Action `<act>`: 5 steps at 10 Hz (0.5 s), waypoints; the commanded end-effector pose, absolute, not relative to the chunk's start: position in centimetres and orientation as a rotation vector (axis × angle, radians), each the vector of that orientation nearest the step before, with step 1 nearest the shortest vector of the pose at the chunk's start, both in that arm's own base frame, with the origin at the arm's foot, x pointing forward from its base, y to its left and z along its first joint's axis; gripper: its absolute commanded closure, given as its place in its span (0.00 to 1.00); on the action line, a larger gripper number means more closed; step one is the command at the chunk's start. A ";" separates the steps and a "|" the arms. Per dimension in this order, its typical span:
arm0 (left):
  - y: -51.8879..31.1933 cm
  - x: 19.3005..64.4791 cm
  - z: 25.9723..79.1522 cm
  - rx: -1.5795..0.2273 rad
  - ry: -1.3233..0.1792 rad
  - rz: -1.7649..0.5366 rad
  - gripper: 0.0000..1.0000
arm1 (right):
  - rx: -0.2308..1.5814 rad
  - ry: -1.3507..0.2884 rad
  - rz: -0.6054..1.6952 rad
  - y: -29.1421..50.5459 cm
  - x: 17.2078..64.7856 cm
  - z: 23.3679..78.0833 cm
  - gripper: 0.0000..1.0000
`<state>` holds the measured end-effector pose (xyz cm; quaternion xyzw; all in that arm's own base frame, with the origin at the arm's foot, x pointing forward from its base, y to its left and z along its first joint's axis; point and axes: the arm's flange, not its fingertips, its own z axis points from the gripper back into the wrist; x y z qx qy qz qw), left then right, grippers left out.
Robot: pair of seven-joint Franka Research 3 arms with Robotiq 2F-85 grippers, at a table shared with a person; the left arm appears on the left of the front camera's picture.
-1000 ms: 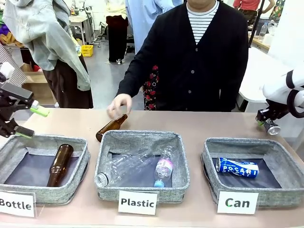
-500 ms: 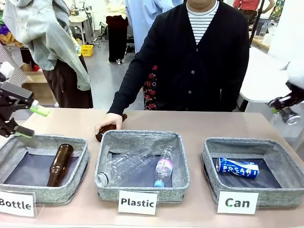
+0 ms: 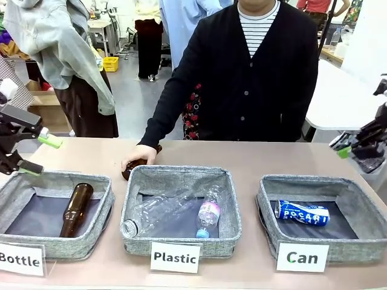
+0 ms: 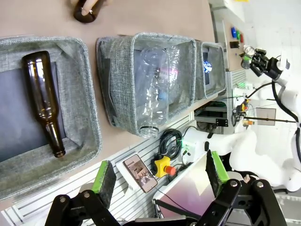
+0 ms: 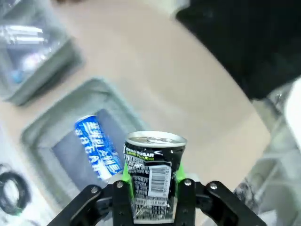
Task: Sort the can waste into the basket.
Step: Pick up the can waste from the table and place it in the right Fabric basket.
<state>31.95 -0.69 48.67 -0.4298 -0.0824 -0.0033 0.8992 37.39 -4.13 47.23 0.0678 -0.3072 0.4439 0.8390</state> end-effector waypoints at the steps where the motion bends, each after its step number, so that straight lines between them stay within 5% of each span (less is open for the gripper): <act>1: -0.6 31.6 48.7 -0.887 -0.161 -0.004 0.00 | 0.134 -0.586 1.155 -3.5 36.2 45.5 1.00; 5: -0.6 31.6 48.7 -0.887 -0.161 -0.004 0.00 | 0.191 -0.511 1.350 -2.4 36.3 44.6 1.00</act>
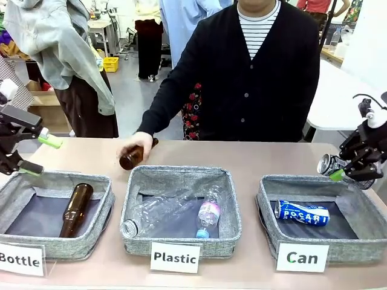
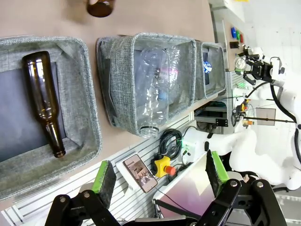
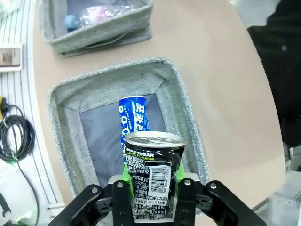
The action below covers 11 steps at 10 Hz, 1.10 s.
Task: Sort the can waste into the basket.
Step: Pick up the can waste from the table and place it in the right Fabric basket.
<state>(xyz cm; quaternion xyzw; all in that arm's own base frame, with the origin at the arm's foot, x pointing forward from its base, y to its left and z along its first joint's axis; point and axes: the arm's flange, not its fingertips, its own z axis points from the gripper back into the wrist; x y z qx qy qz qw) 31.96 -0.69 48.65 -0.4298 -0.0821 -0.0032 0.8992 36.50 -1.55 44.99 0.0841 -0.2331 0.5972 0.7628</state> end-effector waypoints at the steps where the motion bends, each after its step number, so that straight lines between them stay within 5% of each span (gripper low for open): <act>1: -0.6 31.6 48.7 -0.887 -0.161 -0.004 0.00 | 0.200 -0.499 1.369 -2.3 36.4 44.5 0.56; 2: -0.6 31.6 48.7 -0.887 -0.161 -0.004 0.00 | 0.181 -0.507 1.352 -2.3 36.6 44.4 0.03; 6: 11.1 25.0 54.0 -0.894 -0.395 0.197 0.00 | 0.226 -0.507 1.344 -2.6 37.6 43.9 0.00; 11: 21.1 18.2 50.0 -1.023 -0.542 0.533 0.00 | 0.416 -0.551 1.208 -3.8 38.2 44.5 0.00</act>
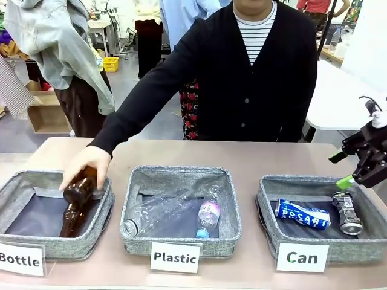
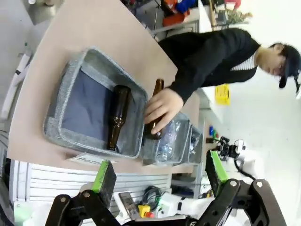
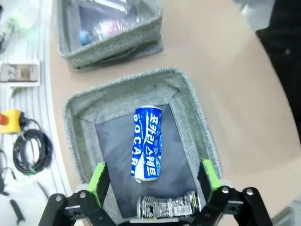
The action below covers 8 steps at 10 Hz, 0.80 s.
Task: Sort the can waste into the basket.
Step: Pick up the can waste from the table and place it in the right Fabric basket.
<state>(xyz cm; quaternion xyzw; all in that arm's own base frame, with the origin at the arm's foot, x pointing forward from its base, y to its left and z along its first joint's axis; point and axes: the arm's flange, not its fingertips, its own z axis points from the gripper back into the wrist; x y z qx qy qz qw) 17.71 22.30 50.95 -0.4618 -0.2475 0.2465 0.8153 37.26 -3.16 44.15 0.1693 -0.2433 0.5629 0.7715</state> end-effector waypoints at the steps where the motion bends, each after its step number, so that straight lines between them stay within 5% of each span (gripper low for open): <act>1: 21.0 18.2 49.7 -1.031 -0.544 0.530 0.00 | 0.408 -0.553 1.196 -3.8 38.4 44.5 0.00; 3: 19.8 19.5 50.6 -1.021 -0.530 0.473 0.00 | 0.475 -0.509 1.089 -3.4 38.5 44.9 0.00; 8: 12.0 26.7 52.1 -0.938 -0.416 0.265 0.00 | 1.209 -0.284 0.242 -4.1 40.1 47.8 0.00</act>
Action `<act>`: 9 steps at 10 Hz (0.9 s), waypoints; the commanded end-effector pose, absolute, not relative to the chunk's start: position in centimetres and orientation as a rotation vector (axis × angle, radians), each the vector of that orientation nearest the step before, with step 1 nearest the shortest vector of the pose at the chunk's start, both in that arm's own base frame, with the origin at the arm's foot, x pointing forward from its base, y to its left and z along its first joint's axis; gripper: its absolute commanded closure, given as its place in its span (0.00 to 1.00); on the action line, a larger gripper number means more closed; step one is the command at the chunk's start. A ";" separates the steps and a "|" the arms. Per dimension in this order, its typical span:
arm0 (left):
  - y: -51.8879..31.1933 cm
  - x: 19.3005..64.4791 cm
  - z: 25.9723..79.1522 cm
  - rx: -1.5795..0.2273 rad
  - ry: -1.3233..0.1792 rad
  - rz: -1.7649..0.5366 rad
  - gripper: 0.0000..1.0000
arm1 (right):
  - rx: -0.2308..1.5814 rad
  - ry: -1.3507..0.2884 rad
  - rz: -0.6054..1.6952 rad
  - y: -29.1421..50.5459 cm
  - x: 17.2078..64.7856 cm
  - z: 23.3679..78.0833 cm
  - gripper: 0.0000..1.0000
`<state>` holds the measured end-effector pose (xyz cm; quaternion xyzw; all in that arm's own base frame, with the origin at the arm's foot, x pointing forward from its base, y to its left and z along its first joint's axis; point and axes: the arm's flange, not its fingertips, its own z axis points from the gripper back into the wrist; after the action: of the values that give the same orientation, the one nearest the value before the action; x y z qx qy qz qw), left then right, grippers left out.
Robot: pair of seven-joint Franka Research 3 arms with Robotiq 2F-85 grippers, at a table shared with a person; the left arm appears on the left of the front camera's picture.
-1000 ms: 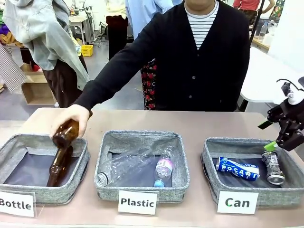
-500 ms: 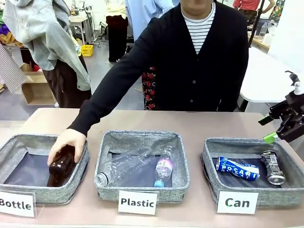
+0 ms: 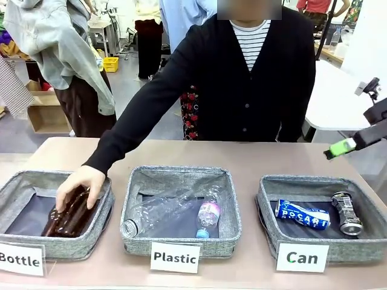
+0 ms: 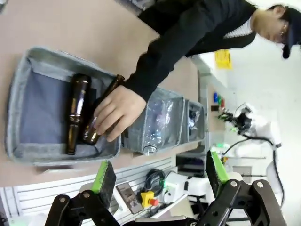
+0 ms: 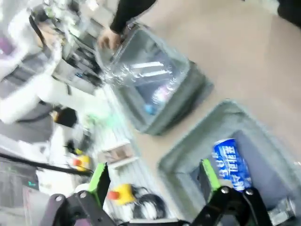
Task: Sort the can waste into the basket.
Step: Pick up the can waste from the table and place it in the right Fabric basket.
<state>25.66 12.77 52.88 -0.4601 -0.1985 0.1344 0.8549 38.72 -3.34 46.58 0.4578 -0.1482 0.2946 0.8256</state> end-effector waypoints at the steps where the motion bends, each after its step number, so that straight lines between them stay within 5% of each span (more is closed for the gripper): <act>1: 10.9 27.4 52.3 -0.991 -0.418 0.213 0.00 | 1.337 -0.226 0.090 -5.3 40.8 47.8 0.00; 4: 7.7 29.3 51.6 -0.954 -0.345 0.149 0.00 | 1.532 -0.135 -0.030 -7.5 42.4 46.1 0.00; 5: 6.4 30.0 51.4 -0.940 -0.333 0.134 0.00 | 1.312 -0.155 0.270 -6.5 40.7 46.5 0.00; 9: 2.1 32.4 49.7 -0.938 -0.358 0.127 0.00 | 1.312 -0.155 0.270 -6.5 40.7 46.5 0.00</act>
<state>32.03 3.23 51.27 -0.4439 -0.1593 0.0621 0.8796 40.89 -6.06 46.81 0.6152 -0.0616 0.1207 0.7767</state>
